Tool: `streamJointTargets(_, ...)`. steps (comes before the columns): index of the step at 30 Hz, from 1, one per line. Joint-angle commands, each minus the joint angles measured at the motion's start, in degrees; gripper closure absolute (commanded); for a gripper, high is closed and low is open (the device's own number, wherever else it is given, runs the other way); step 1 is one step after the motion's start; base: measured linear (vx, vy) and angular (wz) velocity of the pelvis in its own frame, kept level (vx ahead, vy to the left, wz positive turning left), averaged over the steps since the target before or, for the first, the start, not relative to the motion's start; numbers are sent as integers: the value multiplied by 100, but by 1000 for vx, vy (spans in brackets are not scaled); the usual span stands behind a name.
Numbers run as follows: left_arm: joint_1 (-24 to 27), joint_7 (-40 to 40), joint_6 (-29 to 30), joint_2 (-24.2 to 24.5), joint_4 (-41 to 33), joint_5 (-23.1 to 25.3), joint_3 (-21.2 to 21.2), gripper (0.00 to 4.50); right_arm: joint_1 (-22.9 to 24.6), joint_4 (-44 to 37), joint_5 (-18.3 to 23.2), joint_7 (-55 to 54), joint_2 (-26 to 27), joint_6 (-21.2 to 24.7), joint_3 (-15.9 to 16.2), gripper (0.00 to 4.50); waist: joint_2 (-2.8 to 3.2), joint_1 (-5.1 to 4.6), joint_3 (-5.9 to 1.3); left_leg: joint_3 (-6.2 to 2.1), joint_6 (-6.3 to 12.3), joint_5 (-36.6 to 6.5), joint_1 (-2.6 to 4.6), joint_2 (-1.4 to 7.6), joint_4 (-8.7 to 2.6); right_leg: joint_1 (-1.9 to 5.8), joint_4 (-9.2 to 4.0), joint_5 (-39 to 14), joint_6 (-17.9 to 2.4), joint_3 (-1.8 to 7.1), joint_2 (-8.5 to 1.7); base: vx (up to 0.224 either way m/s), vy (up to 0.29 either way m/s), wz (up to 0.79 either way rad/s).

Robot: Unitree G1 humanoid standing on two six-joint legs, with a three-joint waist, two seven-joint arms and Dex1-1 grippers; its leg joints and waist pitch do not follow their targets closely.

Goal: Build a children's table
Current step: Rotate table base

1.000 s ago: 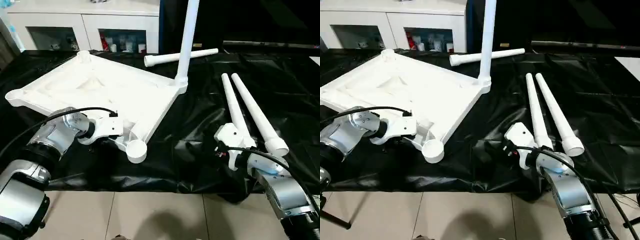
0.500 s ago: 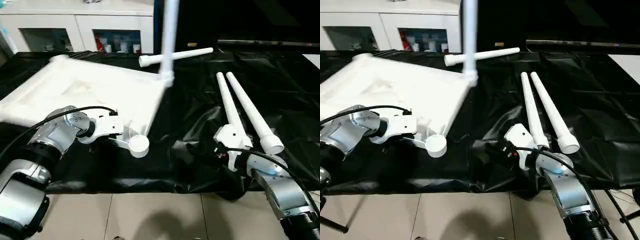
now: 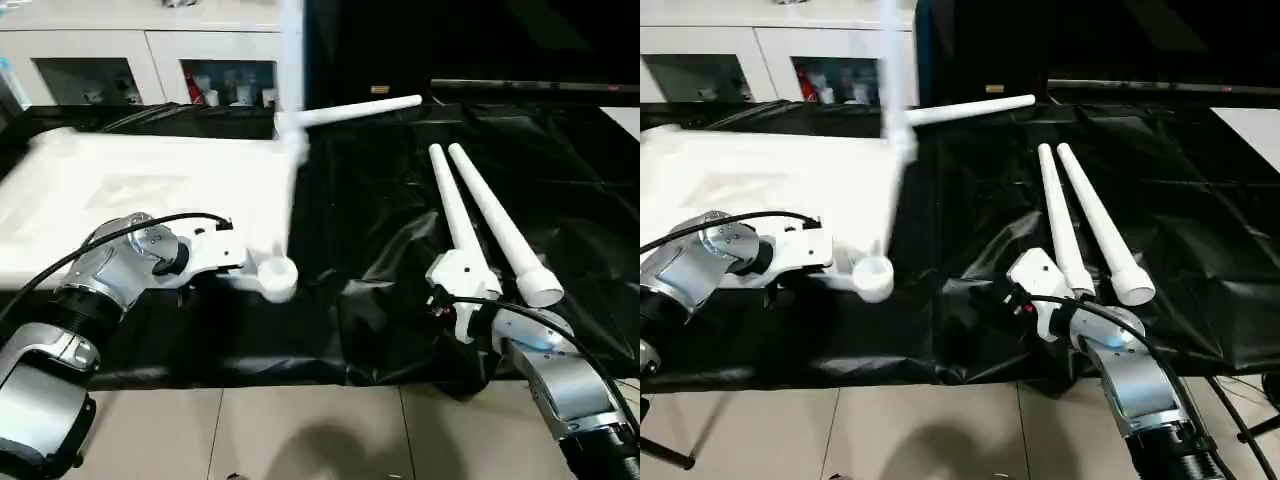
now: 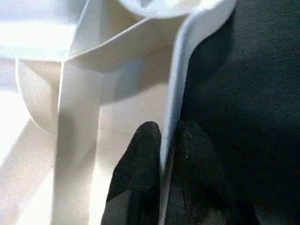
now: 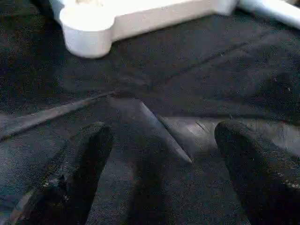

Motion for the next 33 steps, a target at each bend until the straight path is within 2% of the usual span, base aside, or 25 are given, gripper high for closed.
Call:
streamJointTargets(1,-50,552,-40,116,197,241,157,411,-91,31,-33,-38,7,-70,10,55,2,66,-394,-96,137,-1409,45,91,-331,295,-491,-1164,-1189,255,-327,0,0,0)
streamJointTargets(3,-123,1207,-686,79,438,386,105,417,-113,44,-57,-118,58,-88,27,55,-3,71,-402,-93,149,-1404,45,89,-325,298,-484,-1120,-1159,254,-320,0,0,0)
streamJointTargets(4,-126,1242,-714,77,449,394,101,417,-114,45,-59,-125,62,-92,29,55,-7,69,-400,-96,159,-1389,36,91,-328,300,-483,-1080,-1137,253,-316,0,0,0)
streamJointTargets(5,-152,1843,-1221,37,601,505,79,417,-129,58,-89,-211,129,-118,55,55,-10,82,-402,-97,157,-1383,48,96,-327,290,-479,-1085,-1127,252,-321,0,0,0)
streamJointTargets(10,-148,2301,-1562,-56,723,499,120,417,-118,35,-89,-246,213,-109,101,55,6,140,-416,-96,156,-1336,57,123,-331,274,-452,-870,-1188,258,-330,0,0,0)
streamJointTargets(11,-173,2675,-2053,-71,860,590,56,417,-101,16,-113,-264,270,-109,138,55,-13,160,-422,-95,178,-1297,52,124,-325,275,-449,-773,-1185,259,-326,0,0,0)
streamJointTargets(13,-193,2904,-2315,-103,977,606,58,417,-89,6,-125,-274,303,-112,162,55,-4,190,-437,-96,182,-1205,48,125,-320,289,-421,-572,-1169,262,-330,0,0,0)
streamJointTargets(14,-209,3038,-2510,-139,1088,569,106,417,-84,1,-127,-291,333,-110,181,55,8,213,-445,-94,193,-1149,63,135,-316,272,-405,-441,-1196,260,-331,0,0,0)
streamJointTargets(15,-217,3062,-2553,-145,1119,568,111,383,-84,1,-127,-295,338,-109,184,55,7,232,-453,-96,209,-1065,52,136,-309,279,-380,-282,-1231,258,-331,0,0,0)
streamJointTargets(16,-234,3113,-2642,-156,1186,566,122,383,-84,1,-128,-304,348,-109,189,55,8,237,-457,-97,224,-1028,45,134,-304,279,-375,-207,-1239,256,-327,0,0,0)
streamJointTargets(17,-264,3253,-2759,-177,1351,561,155,348,-86,4,-137,-331,382,-112,207,55,10,245,-459,-97,236,-975,38,135,-300,278,-359,-85,-1261,253,-328,0,0,0)
streamJointTargets(19,-239,3179,-2770,-184,1386,515,174,349,-86,6,-140,-340,400,-113,216,55,15,263,-453,-101,225,-1043,41,141,-305,278,-360,-132,-1265,250,-345,0,0,0)
streamJointTargets(22,-216,3201,-2924,-182,1560,520,179,306,-88,16,-151,-360,448,-109,239,55,15,282,-430,-96,164,-1200,45,136,-317,267,-399,-442,-1201,252,-352,0,0,0)
streamJointTargets(24,-264,3303,-3054,-169,1713,580,159,302,-94,37,-159,-376,468,-115,245,55,13,310,-413,-102,59,-1418,68,134,-331,248,-443,-862,-1067,260,-359,0,0,0)
streamJointTargets(27,-308,3325,-3183,-173,1826,585,163,267,-87,48,-167,-376,472,-126,239,55,20,323,-417,-112,-5,-1439,64,134,-338,248,-442,-901,-1014,263,-358,0,0,0)
streamJointTargets(33,-355,3205,-3371,-200,1894,547,179,233,-61,44,-164,-381,438,-140,209,55,29,325,-425,-118,-18,-1428,57,138,-339,251,-422,-727,-1059,260,-358,0,0,0)
